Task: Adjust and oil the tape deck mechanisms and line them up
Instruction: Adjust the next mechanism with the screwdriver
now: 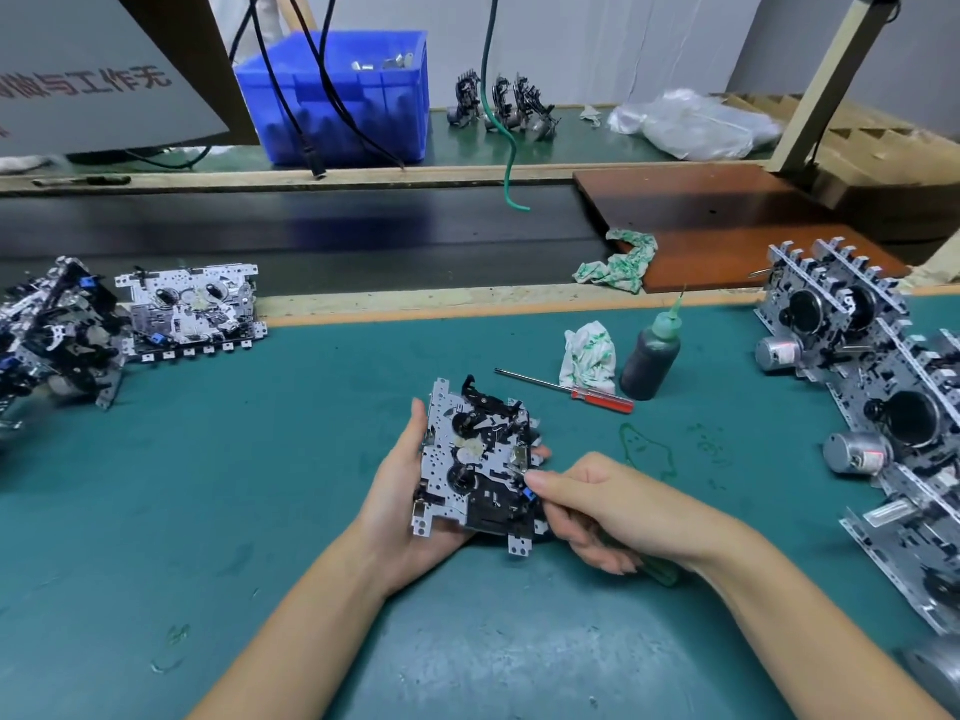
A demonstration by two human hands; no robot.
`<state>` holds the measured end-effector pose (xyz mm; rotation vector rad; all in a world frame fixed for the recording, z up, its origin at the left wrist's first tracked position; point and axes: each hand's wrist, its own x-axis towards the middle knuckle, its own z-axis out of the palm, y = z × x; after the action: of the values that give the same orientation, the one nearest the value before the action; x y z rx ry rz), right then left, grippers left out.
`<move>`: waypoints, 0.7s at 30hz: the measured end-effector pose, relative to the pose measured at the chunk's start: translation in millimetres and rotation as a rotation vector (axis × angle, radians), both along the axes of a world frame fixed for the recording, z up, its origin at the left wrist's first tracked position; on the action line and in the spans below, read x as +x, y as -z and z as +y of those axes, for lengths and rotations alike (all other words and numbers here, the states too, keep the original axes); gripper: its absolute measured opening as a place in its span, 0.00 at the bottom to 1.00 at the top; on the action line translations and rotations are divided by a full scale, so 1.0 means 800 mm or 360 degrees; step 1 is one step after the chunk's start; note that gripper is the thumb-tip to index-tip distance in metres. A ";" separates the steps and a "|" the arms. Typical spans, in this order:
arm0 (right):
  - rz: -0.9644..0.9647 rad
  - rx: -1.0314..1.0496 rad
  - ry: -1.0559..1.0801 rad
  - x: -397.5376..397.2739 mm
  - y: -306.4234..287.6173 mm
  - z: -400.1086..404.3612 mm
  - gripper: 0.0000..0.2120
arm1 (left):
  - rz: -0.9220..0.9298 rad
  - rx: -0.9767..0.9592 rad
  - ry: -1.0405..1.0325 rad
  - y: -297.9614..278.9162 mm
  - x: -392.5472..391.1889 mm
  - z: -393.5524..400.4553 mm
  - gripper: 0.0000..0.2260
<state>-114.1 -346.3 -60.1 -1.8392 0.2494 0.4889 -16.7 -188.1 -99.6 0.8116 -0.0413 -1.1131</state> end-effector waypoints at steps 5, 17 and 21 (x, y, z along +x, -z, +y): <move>0.0008 0.0014 -0.0002 0.003 0.001 0.000 0.29 | -0.0009 0.0026 -0.0004 -0.004 -0.001 -0.001 0.34; 0.0114 0.0018 -0.0124 0.007 0.002 -0.011 0.29 | -0.0031 0.0116 0.0006 -0.001 0.002 -0.001 0.33; 0.0148 0.0035 -0.0165 0.007 0.003 -0.013 0.29 | -0.0044 0.0131 0.0016 -0.001 0.004 -0.001 0.33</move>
<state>-108.3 -357.0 -62.2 -1.8165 0.2115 0.6480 -13.6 -189.1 -99.0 0.9015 -0.0226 -1.1188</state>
